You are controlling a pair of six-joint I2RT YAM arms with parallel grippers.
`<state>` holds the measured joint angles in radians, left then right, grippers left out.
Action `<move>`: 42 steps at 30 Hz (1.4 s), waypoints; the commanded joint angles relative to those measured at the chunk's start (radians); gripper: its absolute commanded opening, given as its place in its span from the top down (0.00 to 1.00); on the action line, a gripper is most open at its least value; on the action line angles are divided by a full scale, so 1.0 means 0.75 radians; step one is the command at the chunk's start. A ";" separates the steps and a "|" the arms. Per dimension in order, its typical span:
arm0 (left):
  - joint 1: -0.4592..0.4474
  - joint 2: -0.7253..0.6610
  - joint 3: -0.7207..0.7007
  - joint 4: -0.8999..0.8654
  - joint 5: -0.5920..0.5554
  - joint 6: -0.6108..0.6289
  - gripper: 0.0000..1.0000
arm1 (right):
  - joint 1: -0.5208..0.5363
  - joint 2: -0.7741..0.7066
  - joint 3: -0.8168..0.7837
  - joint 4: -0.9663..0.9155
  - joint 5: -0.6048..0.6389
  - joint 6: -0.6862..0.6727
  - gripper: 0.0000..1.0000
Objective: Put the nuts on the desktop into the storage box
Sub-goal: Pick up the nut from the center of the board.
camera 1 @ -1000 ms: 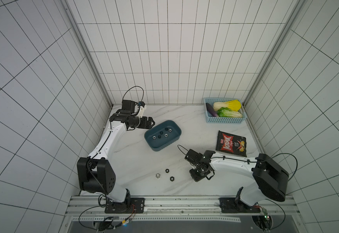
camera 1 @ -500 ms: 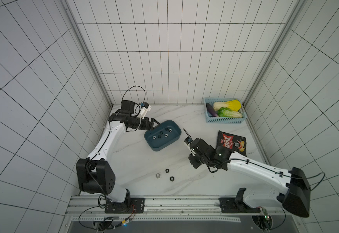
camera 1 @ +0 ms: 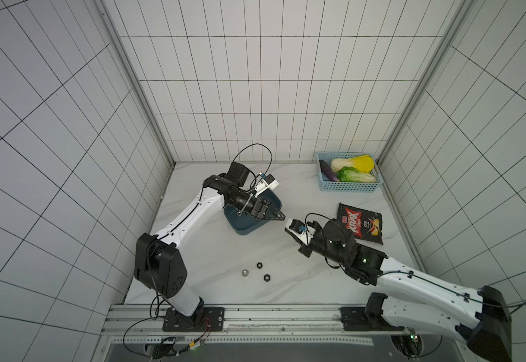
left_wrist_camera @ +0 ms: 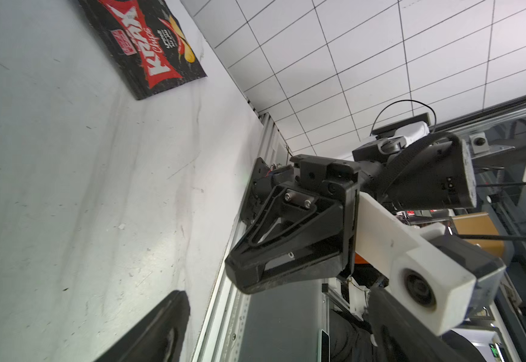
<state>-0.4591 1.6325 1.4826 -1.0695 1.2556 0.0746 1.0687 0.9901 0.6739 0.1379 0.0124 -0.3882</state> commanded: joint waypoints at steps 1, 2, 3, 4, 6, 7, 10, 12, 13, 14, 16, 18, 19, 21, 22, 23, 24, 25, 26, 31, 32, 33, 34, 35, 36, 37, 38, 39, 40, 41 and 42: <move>-0.037 0.025 -0.008 -0.012 0.130 0.049 0.08 | 0.012 -0.052 -0.047 0.218 -0.061 -0.119 0.97; -0.051 0.028 -0.013 -0.013 0.130 0.056 0.09 | 0.014 -0.058 -0.059 0.249 -0.063 -0.126 0.97; -0.060 0.030 -0.017 -0.013 0.130 0.062 0.09 | 0.014 -0.064 -0.072 0.273 -0.069 -0.137 0.97; -0.067 0.032 -0.018 -0.012 0.132 0.065 0.09 | 0.015 -0.069 -0.087 0.299 -0.080 -0.154 0.98; -0.073 0.033 -0.018 -0.012 0.143 0.068 0.11 | 0.014 -0.079 -0.104 0.331 -0.089 -0.173 0.98; -0.074 0.031 -0.016 -0.013 0.150 0.068 0.13 | 0.015 -0.082 -0.109 0.339 -0.090 -0.179 0.98; -0.073 0.033 -0.011 -0.013 0.158 0.070 0.20 | 0.013 -0.089 -0.109 0.344 -0.112 -0.196 0.98; -0.076 0.035 -0.013 -0.012 0.175 0.074 0.27 | 0.015 -0.089 -0.113 0.364 -0.119 -0.199 0.98; -0.075 0.038 -0.013 -0.013 0.181 0.076 0.31 | 0.014 -0.089 -0.115 0.376 -0.117 -0.198 0.98; -0.078 0.038 -0.015 -0.013 0.182 0.080 0.34 | 0.014 -0.088 -0.118 0.382 -0.117 -0.201 0.98; -0.080 0.036 -0.015 -0.015 0.185 0.086 0.41 | 0.014 -0.082 -0.121 0.387 -0.111 -0.206 0.98; -0.082 0.037 -0.016 -0.014 0.185 0.093 0.46 | 0.014 -0.081 -0.123 0.389 -0.116 -0.207 0.98; -0.081 0.035 -0.015 -0.016 0.185 0.094 0.48 | 0.015 -0.079 -0.125 0.389 -0.124 -0.207 0.98; -0.081 0.034 -0.015 -0.018 0.183 0.103 0.54 | 0.014 -0.075 -0.127 0.385 -0.128 -0.199 0.97; -0.083 0.029 -0.015 -0.019 0.181 0.107 0.57 | 0.015 -0.073 -0.127 0.383 -0.131 -0.194 0.97; -0.083 0.029 -0.014 -0.018 0.175 0.110 0.61 | 0.013 -0.072 -0.127 0.381 -0.133 -0.190 0.96; -0.082 0.026 -0.013 -0.018 0.171 0.113 0.64 | 0.013 -0.069 -0.129 0.379 -0.137 -0.186 0.95; -0.083 0.023 -0.011 -0.020 0.164 0.119 0.67 | 0.013 -0.068 -0.129 0.376 -0.139 -0.183 0.94; -0.081 0.021 -0.011 -0.021 0.156 0.120 0.69 | 0.014 -0.068 -0.130 0.373 -0.138 -0.177 0.93; -0.080 0.018 -0.002 -0.023 0.120 0.124 0.83 | 0.014 -0.064 -0.121 0.344 -0.123 -0.154 0.86; -0.079 0.017 -0.001 -0.024 0.118 0.124 0.83 | 0.015 -0.061 -0.120 0.340 -0.120 -0.150 0.83; -0.077 0.015 0.001 -0.025 0.113 0.124 0.85 | 0.014 -0.062 -0.121 0.337 -0.119 -0.145 0.80; -0.076 0.016 0.003 -0.025 0.108 0.122 0.86 | 0.013 -0.063 -0.119 0.336 -0.117 -0.140 0.77; -0.073 0.018 0.005 -0.024 0.099 0.119 0.86 | 0.013 -0.065 -0.121 0.333 -0.116 -0.133 0.73; -0.066 0.017 0.009 -0.024 0.090 0.116 0.86 | 0.015 -0.068 -0.121 0.331 -0.111 -0.124 0.68; -0.061 0.016 0.009 -0.022 0.081 0.111 0.86 | 0.012 -0.074 -0.122 0.325 -0.105 -0.117 0.63; -0.051 0.020 0.011 -0.021 0.073 0.107 0.86 | 0.013 -0.082 -0.121 0.313 -0.099 -0.110 0.54; -0.039 0.020 0.011 -0.015 0.058 0.097 0.86 | 0.012 -0.094 -0.124 0.302 -0.096 -0.106 0.48; -0.029 0.021 0.012 -0.009 0.046 0.085 0.86 | 0.011 -0.105 -0.126 0.292 -0.094 -0.104 0.44; -0.012 0.021 0.015 -0.004 0.027 0.081 0.86 | 0.012 -0.119 -0.131 0.279 -0.091 -0.102 0.40; 0.003 0.021 0.019 -0.003 0.003 0.078 0.86 | 0.009 -0.134 -0.136 0.270 -0.085 -0.095 0.36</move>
<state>-0.4854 1.6524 1.4723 -1.0946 1.3029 0.1406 1.0691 0.9276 0.5987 0.3614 -0.0666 -0.4824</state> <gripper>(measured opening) 0.262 0.623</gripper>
